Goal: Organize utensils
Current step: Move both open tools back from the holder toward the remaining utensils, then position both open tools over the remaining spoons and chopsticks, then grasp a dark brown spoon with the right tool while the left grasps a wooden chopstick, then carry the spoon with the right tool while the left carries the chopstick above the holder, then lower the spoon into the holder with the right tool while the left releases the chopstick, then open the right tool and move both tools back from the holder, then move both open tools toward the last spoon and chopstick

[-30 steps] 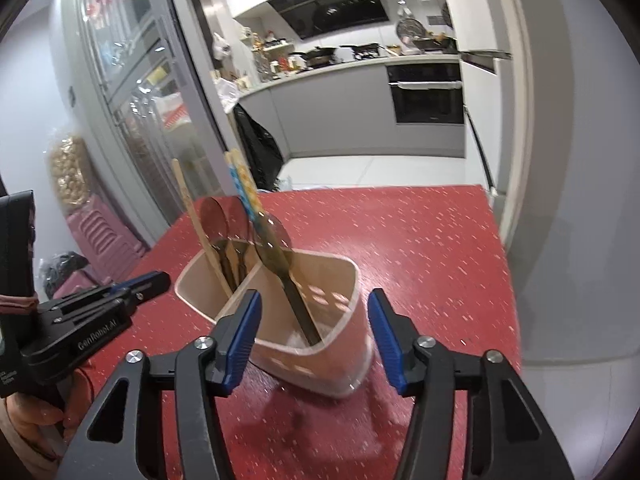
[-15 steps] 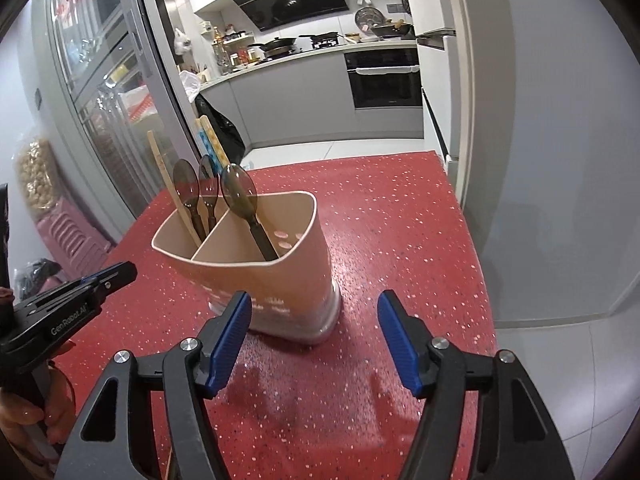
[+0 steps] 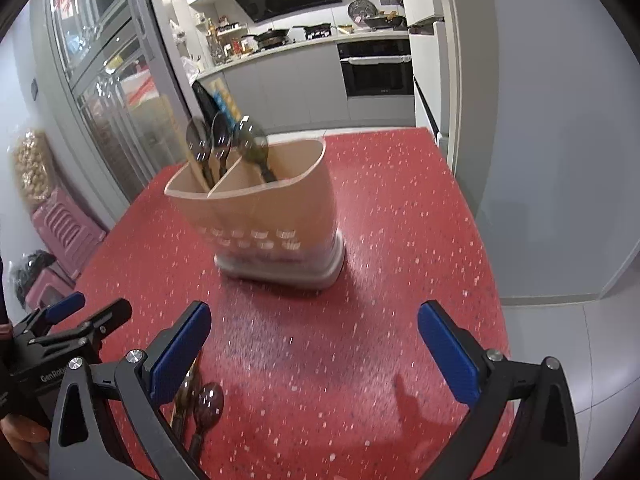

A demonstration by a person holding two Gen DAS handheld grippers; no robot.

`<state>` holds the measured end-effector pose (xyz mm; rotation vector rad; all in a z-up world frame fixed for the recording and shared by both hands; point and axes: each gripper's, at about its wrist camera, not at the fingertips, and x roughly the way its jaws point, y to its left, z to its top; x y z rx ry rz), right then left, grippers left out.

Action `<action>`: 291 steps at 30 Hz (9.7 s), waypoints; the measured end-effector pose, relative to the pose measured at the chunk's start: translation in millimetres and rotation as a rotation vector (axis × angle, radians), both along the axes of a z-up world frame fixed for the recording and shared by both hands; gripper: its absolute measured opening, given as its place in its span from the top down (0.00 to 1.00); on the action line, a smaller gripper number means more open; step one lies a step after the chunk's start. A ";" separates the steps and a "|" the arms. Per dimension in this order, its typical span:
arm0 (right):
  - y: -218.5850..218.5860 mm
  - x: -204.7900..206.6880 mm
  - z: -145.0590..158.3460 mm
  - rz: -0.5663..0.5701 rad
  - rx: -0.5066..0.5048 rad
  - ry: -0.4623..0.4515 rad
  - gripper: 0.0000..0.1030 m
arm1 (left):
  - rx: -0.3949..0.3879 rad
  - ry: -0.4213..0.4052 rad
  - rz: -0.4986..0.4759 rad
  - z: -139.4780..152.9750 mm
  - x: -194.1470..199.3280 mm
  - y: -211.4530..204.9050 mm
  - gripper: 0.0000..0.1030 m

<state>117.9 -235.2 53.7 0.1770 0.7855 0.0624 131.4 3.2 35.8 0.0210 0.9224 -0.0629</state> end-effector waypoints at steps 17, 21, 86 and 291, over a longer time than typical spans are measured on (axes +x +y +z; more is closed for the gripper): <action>42.3 -37.0 -67.6 0.086 0.024 0.290 0.00 | 0.019 0.184 -0.023 -140.9 -24.1 20.2 0.00; 62.5 -40.8 -75.8 0.103 -0.019 0.321 0.00 | 0.009 0.169 0.015 -151.9 -25.9 35.4 0.00; 43.8 -56.8 -96.5 0.040 -0.127 0.338 0.00 | -0.049 0.175 -0.159 -145.0 -28.1 -26.4 0.00; 51.0 -38.4 -54.2 0.120 0.081 0.264 0.23 | -0.091 0.008 0.006 -103.0 -15.7 29.5 0.69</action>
